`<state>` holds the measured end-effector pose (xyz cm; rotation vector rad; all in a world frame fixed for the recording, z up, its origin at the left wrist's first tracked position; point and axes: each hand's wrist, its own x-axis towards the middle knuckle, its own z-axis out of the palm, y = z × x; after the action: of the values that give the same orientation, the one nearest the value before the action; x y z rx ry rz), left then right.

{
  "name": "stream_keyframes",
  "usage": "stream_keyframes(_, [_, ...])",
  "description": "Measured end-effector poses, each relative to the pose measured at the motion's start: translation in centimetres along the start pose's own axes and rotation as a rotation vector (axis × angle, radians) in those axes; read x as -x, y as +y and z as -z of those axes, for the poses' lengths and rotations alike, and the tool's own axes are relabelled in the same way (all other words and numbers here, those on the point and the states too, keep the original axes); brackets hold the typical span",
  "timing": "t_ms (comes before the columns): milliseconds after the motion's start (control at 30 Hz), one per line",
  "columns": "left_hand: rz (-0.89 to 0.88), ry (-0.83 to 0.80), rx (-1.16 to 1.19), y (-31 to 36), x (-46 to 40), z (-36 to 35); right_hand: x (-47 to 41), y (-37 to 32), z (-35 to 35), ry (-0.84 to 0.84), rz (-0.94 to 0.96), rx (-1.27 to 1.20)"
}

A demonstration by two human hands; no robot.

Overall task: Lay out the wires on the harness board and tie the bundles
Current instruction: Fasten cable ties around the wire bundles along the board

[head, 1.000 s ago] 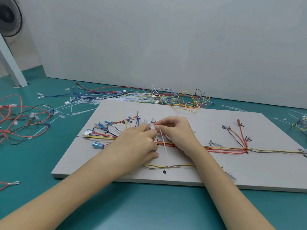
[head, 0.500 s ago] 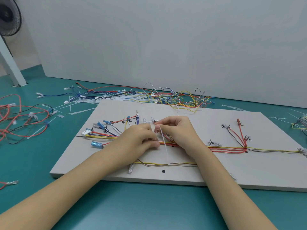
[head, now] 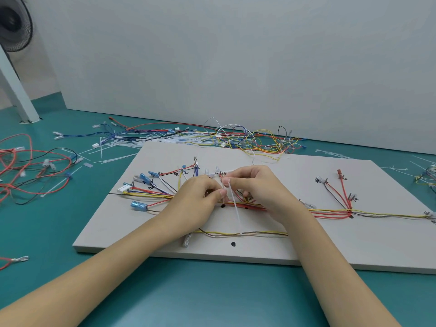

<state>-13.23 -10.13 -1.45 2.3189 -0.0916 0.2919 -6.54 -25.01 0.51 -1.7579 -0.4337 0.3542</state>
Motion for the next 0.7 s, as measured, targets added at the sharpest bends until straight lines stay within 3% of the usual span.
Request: stream_keyframes(700, [0.032,-0.047,-0.001,0.18,0.00,-0.24,0.11,0.20,0.39,-0.059,-0.019,-0.019])
